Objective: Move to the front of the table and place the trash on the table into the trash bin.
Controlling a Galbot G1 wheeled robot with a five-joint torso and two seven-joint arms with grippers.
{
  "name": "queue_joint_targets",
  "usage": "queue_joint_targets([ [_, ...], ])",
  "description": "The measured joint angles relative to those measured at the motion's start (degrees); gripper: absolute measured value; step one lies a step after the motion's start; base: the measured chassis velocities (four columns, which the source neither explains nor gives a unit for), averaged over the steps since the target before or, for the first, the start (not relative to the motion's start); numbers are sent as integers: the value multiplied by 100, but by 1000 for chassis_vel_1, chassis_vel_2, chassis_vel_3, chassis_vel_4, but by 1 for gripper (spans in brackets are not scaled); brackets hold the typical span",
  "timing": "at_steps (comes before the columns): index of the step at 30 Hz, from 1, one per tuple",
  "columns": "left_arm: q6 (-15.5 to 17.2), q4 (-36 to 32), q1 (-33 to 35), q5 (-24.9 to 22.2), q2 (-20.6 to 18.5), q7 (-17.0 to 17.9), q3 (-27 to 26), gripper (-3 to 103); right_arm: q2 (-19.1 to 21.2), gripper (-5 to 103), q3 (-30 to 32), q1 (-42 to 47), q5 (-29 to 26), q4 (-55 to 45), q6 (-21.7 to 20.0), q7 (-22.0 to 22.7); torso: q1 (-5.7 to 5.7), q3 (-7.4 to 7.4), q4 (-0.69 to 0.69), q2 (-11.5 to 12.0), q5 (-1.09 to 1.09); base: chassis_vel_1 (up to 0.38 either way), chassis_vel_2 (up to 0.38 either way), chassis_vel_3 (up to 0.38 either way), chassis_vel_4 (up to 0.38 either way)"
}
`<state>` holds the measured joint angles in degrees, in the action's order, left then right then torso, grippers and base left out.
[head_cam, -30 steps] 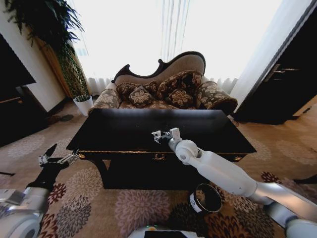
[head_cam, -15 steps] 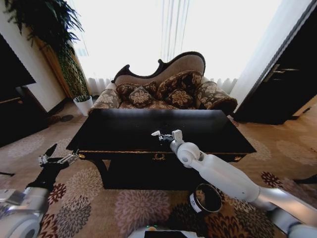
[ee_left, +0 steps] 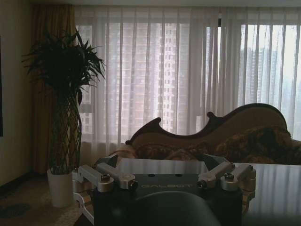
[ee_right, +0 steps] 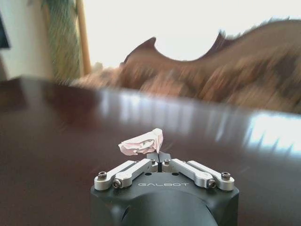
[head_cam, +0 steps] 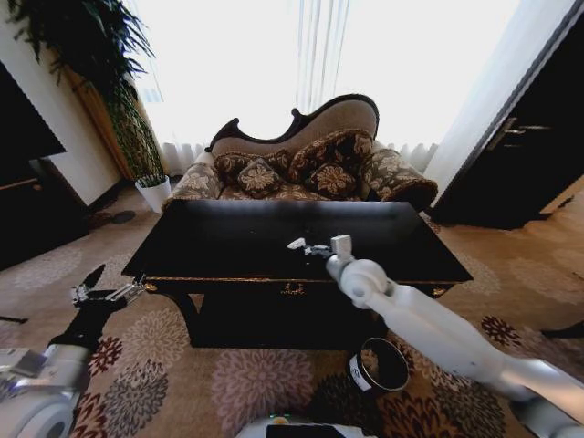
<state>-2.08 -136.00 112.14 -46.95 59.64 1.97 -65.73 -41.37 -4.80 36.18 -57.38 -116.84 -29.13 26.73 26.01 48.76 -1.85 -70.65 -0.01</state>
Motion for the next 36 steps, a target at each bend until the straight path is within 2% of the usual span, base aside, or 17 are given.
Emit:
queue_joint_targets([
  [2, 0, 0, 0, 0, 0, 0, 0, 100, 200, 0, 746, 684, 352, -213, 161, -289, 0, 0, -2, 0, 0, 0, 0, 0, 0],
  [3, 0, 0, 0, 0, 0, 0, 0, 100, 200, 0, 746, 684, 352, -213, 161, -289, 0, 0, -2, 0, 0, 0, 0, 0, 0],
  [5, 0, 0, 0, 0, 0, 1, 0, 100, 268, 0, 1295, 1365, 523, -369, 346, -461, 0, -1, -3, 0, 2, 0, 0, 0, 0],
  [8, 0, 0, 0, 0, 0, 1, 0, 100, 27, 0, 2506, 2771, 1257, -614, 968, -959, -1, -2, -3, -1, -3, 0, 0, 0, 0],
  [9, 0, 0, 0, 0, 0, 1, 0, 100, 27, 0, 2506, 2771, 1257, -614, 968, -959, -1, -2, -3, -1, -3, 0, 0, 0, 0],
  [10, 0, 0, 0, 0, 0, 0, 0, 100, -69, 0, 2668, 2976, 1384, -649, 1058, -1029, 0, -2, -3, -1, 0, 0, 0, 0, 0],
  [11, 0, 0, 0, 0, 0, 1, 0, 100, -398, 0, 3158, 3582, 1698, -748, 1290, -1155, -1, -1, 0, 0, 2, 0, 0, 0, 0],
  [13, 0, 0, 0, 0, 0, 1, 0, 100, -724, 0, 3659, 4172, 1943, -849, 1492, -1299, 0, -2, 0, 0, 0, 0, 0, 0, 0],
  [14, 0, 0, 0, 0, 0, 1, 0, 100, -724, 0, 3659, 4172, 1943, -849, 1492, -1299, 0, -2, 0, 0, 0, 0, 0, 0, 0],
  [18, 0, 0, 0, 0, 1, 0, 0, 100, -1384, 0, 4803, 5310, 2381, -1016, 2093, -1784, -1, -2, -2, -1, -1, 0, 0, 0, 0],
  [20, 0, 0, 0, 0, 0, 0, 0, 100, -1502, 0, 4959, 5494, 2400, -1025, 2207, -1858, -1, -2, -2, -1, 0, 0, 0, 0, 0],
  [22, 0, 0, 0, 0, 0, 0, 0, 100, -1923, 0, 5258, 5893, 2437, -984, 2669, -2039, -1, -2, -2, -1, -1, 0, 0, 0, 0],
  [23, 0, 0, 0, 0, 0, 0, 0, 100, -1923, 0, 5258, 5893, 2437, -984, 2669, -2039, -1, -2, -2, -1, -1, 0, 0, 0, 0],
  [26, 0, 0, -1, 0, -1, 0, 0, 100, -2431, 0, 5393, 6150, 2444, -964, 3051, -2139, -1, -1, 0, -2, -1, 0, 0, 0, 0],
  [31, 0, 0, 0, 0, 0, 0, 0, 100, -2804, 0, 5414, 6302, 2646, -787, 3396, -2243, -1, -1, -2, -2, -1, 0, 0, 0, 0],
  [34, 0, 0, 0, 0, 0, 0, 0, 100, -3144, 0, 5304, 6350, 2954, -139, 3967, -2354, -1, -1, 0, -1, -1, 0, 0, 0, 0],
  [36, 0, 0, 0, 0, 0, 0, 0, 100, -3234, 0, 5218, 6354, 2966, 171, 4171, -2383, 0, -1, -1, -1, 0, 0, 0, 0, 0],
])
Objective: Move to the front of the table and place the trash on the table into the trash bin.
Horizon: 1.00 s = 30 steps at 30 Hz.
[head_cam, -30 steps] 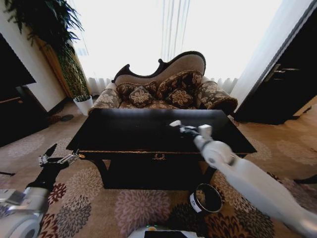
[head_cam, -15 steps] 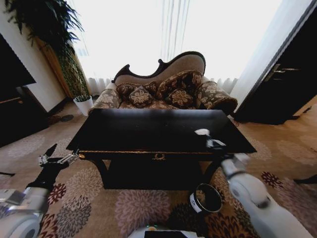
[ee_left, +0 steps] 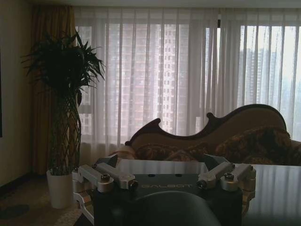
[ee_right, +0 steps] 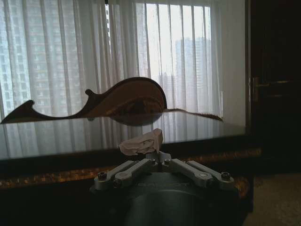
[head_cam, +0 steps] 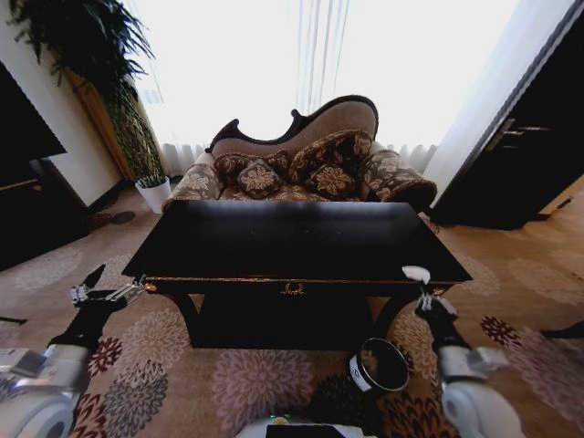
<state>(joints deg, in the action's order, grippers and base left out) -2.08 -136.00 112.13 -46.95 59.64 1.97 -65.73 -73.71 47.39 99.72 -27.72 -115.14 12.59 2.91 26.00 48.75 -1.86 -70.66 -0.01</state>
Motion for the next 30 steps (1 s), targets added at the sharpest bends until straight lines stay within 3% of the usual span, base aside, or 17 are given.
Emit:
queue_joint_targets([
  [7, 0, 0, 0, 0, 0, 0, 0, 100, -140, 0, -490, -261, 177, 1388, 467, -47, 0, 0, 0, 0, 0, 0, 0, 0, 0],
  [16, 0, 0, 0, 0, 0, 0, 0, 100, -143, 0, -909, -813, 143, 2491, 387, 60, 0, 0, 1, 1, 0, 0, 0, 0, 0],
  [30, 0, 0, 0, 0, 0, 0, 0, 100, 423, 0, -1404, -1940, 306, 4547, 256, 313, 0, 0, 0, 1, -1, 0, 0, 0, 0],
])
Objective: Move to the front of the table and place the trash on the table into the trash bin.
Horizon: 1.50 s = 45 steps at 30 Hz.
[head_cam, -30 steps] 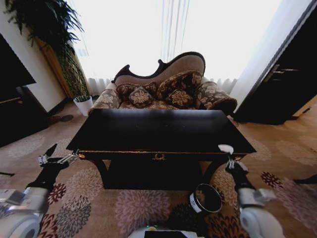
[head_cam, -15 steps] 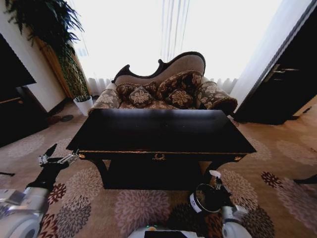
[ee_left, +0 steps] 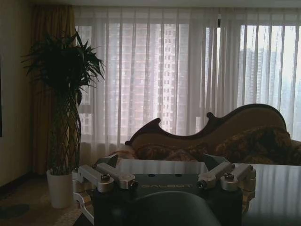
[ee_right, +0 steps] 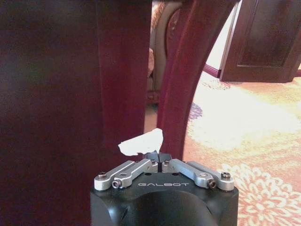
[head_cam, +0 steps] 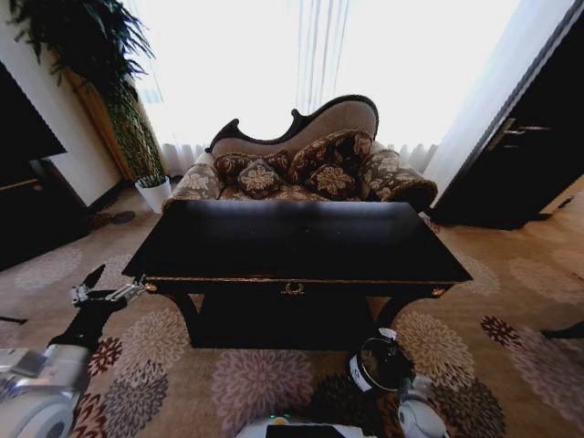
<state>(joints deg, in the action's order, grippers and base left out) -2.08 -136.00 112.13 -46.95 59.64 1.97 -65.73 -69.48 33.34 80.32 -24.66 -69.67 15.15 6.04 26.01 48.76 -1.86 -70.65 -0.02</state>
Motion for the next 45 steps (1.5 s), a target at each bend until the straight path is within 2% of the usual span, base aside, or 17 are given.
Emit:
queue_joint_targets([
  [13, 0, 0, 0, 0, 0, 0, 0, 100, 105, 0, -274, -821, 310, 1417, -81, 71, 0, 0, 0, 0, 1, 0, 0, 0, 0],
  [26, 0, 0, 0, 0, 0, 0, 0, 100, 231, -2, -297, -1273, 312, 2019, -81, 62, 0, 0, 0, 0, 0, 0, 0, 0, 0],
  [27, 0, 0, 0, 0, 0, 0, 0, 100, 231, 3, -297, -1256, 312, 2019, -80, 53, 0, 0, -1, 0, 1, 0, 0, 0, 0],
  [29, 0, 0, 0, 0, 0, 0, 0, 100, 231, 3, -296, -1244, 312, 2019, -80, 49, 0, 0, 0, 0, 1, 0, 0, 0, 0],
  [31, 0, 0, 0, 0, 0, 0, 0, 100, 229, 14, -293, -1195, 308, 2019, -79, 39, 0, 0, -1, 0, 1, 0, 0, 0, 0],
  [32, 0, 0, 0, 0, 0, 0, 0, 100, 229, 14, -293, -1195, 308, 2019, -79, 39, 0, 0, -1, 0, 1, 0, 0, 0, 0],
  [36, 0, 0, 0, 0, 0, 0, 0, 100, 228, 35, -284, -1138, 315, 2017, -79, 36, 0, 0, 0, 0, 1, 0, 0, 0, 0],
  [38, 0, 0, 0, 0, 0, 0, 0, 100, 222, 35, -280, -1127, 315, 2007, -79, 36, 0, 0, -1, 0, 0, 0, 0, 0, 0],
  [42, -1, 0, 0, 0, 0, 0, 0, 100, 188, 57, -274, -1081, 315, 1959, -84, 33, 0, 0, 0, 0, 0, 0, 0, 0, 0],
  [44, 0, 0, 0, 0, 0, 0, 0, 100, 184, 57, -274, -1074, 315, 1957, -86, 29, 0, -1, 0, 0, 1, 0, 0, 0, 0],
  [45, 0, 0, 0, 0, 0, 0, 0, 100, 181, 63, -275, -1067, 315, 1959, -94, 24, 0, 0, 0, 0, 1, 0, 0, 0, 0],
])
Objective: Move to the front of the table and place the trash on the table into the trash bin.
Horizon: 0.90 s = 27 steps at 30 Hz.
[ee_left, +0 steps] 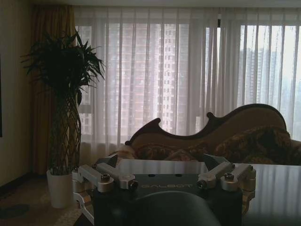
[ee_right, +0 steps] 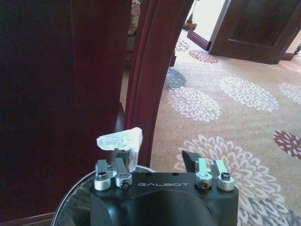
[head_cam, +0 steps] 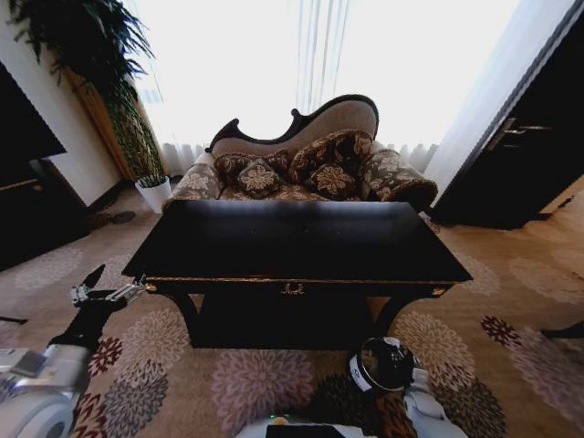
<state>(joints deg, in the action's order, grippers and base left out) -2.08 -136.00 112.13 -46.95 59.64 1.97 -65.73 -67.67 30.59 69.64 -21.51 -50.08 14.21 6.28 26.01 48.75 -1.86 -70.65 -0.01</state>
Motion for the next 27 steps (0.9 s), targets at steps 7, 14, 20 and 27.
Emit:
queue_joint_targets([
  [7, 0, 0, 0, 0, 0, 0, 0, 100, 5, 89, -15, -100, 468, 207, -327, 209, 0, 0, 0, 0, -1, 0, 0, 0, 0],
  [14, 0, 0, 0, 0, 0, 0, 0, 100, -33, 100, -14, -609, 984, 919, -976, 716, 0, 0, 1, 0, -4, 0, 0, 0, 0],
  [20, 0, 0, 0, 0, 0, -1, 0, 100, -155, 100, -210, -637, -23, 481, -2287, 899, 0, 0, 2, 0, -3, 0, 0, 0, 0],
  [27, 0, -1, 0, 0, -1, 1, 0, 100, -232, 100, -104, -845, 1101, 673, -1816, 701, 0, 0, 0, 0, 4, 0, 0, 0, 0],
])
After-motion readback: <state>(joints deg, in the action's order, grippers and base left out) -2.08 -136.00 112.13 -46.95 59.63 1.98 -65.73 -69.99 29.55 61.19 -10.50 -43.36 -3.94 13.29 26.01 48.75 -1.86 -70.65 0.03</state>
